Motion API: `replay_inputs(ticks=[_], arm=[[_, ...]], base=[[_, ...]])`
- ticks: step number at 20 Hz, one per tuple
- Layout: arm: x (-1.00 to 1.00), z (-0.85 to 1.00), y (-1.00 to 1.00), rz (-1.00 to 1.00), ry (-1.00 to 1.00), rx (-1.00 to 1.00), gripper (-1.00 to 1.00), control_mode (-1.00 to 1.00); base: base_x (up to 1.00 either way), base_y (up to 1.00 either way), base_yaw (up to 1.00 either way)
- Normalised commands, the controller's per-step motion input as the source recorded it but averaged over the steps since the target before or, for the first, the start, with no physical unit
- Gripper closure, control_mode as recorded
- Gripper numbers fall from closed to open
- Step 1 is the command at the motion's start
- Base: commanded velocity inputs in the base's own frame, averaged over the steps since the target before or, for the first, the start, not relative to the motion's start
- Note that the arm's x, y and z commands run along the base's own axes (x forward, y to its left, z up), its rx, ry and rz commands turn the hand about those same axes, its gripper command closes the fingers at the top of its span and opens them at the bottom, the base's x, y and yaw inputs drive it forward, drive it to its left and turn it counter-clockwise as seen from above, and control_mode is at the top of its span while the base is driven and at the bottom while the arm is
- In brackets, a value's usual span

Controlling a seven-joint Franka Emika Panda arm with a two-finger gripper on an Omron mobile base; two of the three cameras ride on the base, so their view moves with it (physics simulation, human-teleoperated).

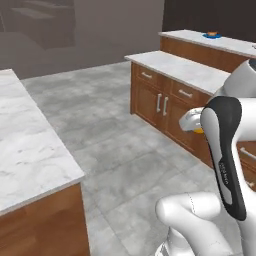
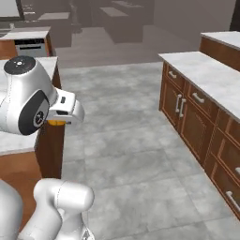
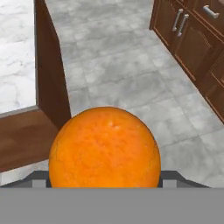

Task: Pick up each orange from the fridge and place one orange on each plate on the dining counter.

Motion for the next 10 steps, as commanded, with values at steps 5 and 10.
replay_inputs(ticks=[5,10], arm=[[0.00,0.00,0.00,0.00,0.00,0.00,1.00,1.00],[0.00,0.00,0.00,0.00,0.00,0.00,1.00,1.00]], base=[[0.96,-1.00,0.42],[1.00,-0.81,0.33]])
